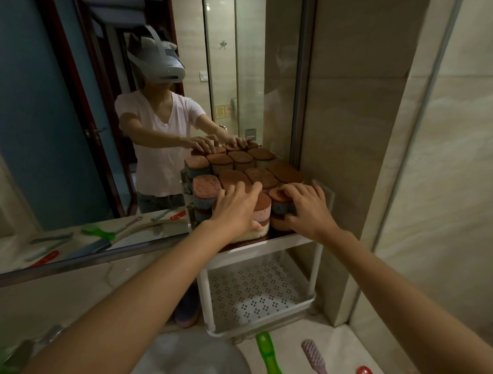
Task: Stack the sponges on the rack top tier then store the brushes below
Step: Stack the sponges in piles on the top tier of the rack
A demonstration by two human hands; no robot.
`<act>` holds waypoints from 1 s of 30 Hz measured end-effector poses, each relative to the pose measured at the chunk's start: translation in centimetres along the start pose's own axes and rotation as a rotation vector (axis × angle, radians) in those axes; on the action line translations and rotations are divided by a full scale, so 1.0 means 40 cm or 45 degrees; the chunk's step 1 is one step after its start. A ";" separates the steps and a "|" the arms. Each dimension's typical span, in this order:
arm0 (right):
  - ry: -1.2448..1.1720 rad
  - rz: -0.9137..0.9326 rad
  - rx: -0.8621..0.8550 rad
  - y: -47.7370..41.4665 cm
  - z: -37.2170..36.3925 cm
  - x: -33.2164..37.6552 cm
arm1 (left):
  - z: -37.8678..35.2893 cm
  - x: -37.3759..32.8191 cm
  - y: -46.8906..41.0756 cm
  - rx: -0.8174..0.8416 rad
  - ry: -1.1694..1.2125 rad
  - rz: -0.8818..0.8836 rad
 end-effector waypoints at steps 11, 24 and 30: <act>0.036 0.011 0.003 0.001 0.001 -0.001 | -0.001 0.007 -0.011 -0.044 0.096 0.026; 0.033 0.133 -0.585 0.079 0.109 0.171 | 0.107 0.031 0.106 -0.532 0.293 -0.059; -0.384 0.359 -0.466 0.168 0.023 0.456 | 0.092 0.283 0.362 -0.768 0.618 0.448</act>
Point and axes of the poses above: each hand's wrist, its own y-axis away from the middle knuckle, its own z-axis out of the back of the hand, x = y × z, the point moved 7 cm from there along -y, towards the middle knuckle, and after that the axes turned 15 degrees about y, right-handed, at the moved point
